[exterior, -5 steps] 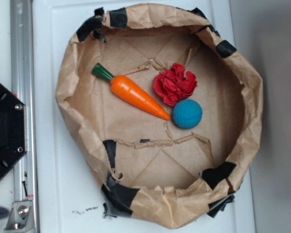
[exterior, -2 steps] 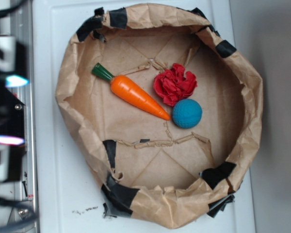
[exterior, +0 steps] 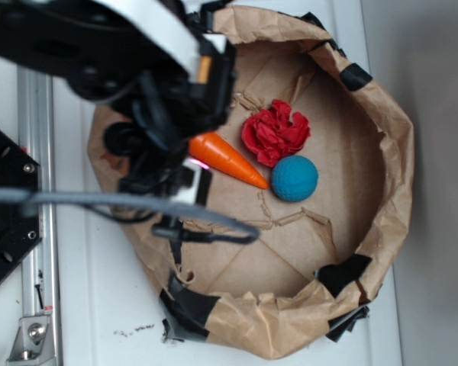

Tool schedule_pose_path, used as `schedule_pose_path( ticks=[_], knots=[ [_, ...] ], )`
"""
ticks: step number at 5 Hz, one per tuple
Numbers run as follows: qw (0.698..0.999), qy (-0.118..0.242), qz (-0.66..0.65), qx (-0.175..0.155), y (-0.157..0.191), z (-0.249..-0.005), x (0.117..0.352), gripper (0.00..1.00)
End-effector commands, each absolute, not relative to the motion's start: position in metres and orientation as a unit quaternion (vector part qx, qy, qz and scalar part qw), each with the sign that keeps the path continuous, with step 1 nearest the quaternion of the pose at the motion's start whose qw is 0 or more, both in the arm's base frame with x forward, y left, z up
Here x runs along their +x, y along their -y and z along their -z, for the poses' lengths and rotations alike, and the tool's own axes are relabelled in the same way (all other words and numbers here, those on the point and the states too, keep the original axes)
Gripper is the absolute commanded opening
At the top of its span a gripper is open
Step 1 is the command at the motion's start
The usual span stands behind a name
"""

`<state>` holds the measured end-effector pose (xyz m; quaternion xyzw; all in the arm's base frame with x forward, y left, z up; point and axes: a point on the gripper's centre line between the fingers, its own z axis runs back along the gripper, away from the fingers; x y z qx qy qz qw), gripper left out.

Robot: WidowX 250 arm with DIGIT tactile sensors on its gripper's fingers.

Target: Grab the blue ball.

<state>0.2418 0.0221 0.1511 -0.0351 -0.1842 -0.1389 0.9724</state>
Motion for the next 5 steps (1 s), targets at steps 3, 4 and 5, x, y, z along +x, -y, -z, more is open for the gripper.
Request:
schedule_pose_path(
  ticks=[3,4,5],
  knots=[
    [0.924,0.191,0.330,-0.025,0.000,-0.073,0.322,1.00],
    [0.888,0.140,0.425,-0.107,0.022,-0.051,0.297,1.00],
    [0.884,0.119,0.437,-0.113,0.032,-0.043,0.283,0.92]
  ],
)
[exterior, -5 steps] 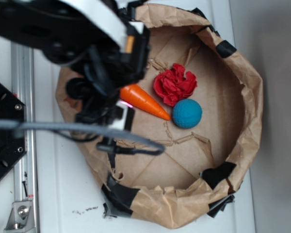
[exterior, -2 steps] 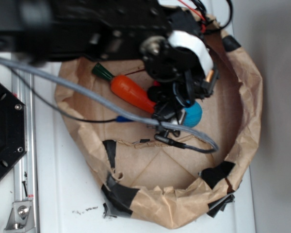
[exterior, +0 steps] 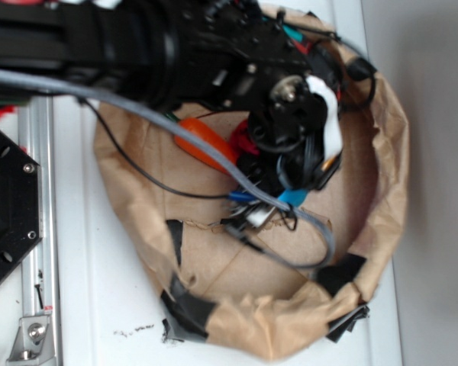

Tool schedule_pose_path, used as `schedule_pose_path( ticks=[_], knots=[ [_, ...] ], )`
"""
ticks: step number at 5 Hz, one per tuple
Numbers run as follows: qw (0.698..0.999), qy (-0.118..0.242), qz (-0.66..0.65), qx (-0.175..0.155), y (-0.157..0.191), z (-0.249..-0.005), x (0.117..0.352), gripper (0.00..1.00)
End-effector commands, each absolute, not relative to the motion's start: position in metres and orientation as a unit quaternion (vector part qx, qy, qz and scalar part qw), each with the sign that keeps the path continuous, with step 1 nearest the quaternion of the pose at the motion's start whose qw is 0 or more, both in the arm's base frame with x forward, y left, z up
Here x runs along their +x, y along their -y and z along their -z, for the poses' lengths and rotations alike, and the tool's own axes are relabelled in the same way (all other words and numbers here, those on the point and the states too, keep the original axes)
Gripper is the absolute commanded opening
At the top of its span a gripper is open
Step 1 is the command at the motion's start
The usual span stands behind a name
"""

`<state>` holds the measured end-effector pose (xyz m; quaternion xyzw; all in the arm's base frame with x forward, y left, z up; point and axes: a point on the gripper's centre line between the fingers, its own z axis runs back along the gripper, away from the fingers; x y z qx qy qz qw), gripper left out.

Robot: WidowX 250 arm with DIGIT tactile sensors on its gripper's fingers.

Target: Grab the blue ball.

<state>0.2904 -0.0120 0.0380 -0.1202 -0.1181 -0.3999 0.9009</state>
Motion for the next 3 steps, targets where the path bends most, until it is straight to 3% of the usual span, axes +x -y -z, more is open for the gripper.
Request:
schedule_pose_path(
  ticks=[1,2,3],
  knots=[
    [0.905,0.128,0.402,-0.045,0.022,-0.042,0.291,0.00],
    [0.929,0.170,0.329,0.021,0.008,-0.070,0.304,0.00],
    [0.942,0.219,0.249,0.048,0.004,-0.121,0.303,0.00]
  ],
)
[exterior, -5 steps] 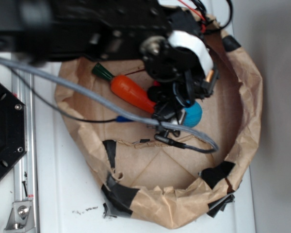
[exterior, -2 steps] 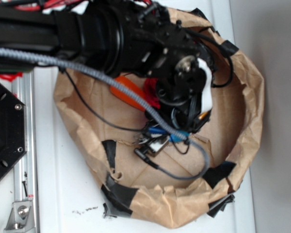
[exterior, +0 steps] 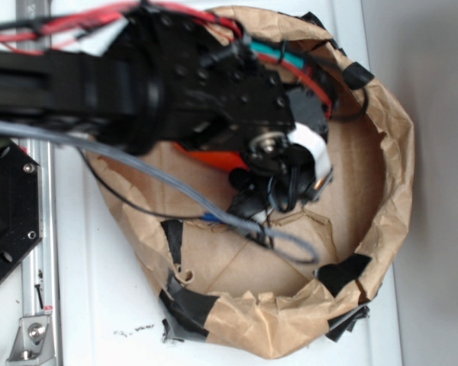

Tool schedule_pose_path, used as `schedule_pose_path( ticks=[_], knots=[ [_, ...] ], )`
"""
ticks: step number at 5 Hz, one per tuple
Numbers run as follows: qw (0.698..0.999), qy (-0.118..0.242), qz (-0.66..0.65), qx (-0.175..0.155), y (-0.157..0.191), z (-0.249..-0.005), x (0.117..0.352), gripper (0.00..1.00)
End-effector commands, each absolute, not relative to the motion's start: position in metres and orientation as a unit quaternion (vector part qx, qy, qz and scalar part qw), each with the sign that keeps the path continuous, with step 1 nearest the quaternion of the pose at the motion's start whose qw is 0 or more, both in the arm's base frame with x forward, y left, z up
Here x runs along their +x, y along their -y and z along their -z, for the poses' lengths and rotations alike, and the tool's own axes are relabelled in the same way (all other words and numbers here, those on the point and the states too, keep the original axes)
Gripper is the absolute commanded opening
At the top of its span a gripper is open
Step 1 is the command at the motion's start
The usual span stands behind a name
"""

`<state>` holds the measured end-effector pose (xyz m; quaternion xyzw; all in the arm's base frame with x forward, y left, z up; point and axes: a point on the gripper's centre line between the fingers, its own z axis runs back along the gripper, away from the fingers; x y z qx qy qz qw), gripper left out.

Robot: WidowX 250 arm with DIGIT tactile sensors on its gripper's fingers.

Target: Grab the blue ball.

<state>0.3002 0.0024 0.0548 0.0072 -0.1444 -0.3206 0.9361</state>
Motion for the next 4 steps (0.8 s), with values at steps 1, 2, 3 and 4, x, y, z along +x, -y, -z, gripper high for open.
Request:
schedule_pose_path(
  ticks=[1,2,3,4],
  knots=[
    [0.970,0.208,0.119,0.027,-0.003,-0.165,0.285,0.00],
    [0.996,0.088,-0.006,0.013,-0.010,-0.178,0.263,0.00],
    [0.994,0.042,-0.095,0.027,-0.008,-0.178,0.257,0.00],
    [0.993,0.028,-0.106,0.030,-0.006,-0.176,0.251,0.00]
  ],
)
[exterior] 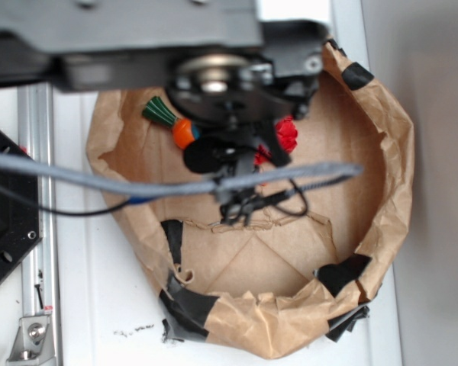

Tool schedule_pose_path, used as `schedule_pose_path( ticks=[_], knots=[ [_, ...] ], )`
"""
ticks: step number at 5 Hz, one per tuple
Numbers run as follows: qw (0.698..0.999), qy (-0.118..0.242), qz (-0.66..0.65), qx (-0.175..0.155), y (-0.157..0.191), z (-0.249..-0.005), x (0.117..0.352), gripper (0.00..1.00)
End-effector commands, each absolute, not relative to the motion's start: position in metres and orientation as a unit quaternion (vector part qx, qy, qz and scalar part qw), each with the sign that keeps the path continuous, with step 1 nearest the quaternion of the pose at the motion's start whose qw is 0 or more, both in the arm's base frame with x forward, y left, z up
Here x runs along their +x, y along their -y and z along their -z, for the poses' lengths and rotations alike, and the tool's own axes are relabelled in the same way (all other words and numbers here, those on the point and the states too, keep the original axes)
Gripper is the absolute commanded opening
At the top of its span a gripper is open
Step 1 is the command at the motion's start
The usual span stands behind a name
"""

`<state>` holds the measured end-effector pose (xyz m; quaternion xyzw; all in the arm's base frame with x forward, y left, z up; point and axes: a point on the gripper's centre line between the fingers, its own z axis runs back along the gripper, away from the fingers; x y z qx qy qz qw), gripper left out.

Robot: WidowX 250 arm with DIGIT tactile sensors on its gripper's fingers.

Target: Grab the blue ball.

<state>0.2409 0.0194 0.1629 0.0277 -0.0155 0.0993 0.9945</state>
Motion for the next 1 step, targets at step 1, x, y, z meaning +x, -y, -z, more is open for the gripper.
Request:
schedule_pose_path(
  ticks=[1],
  knots=[
    [0.993,0.029,-0.111,0.040,-0.0063,-0.1729,0.2500,0.00]
  ],
)
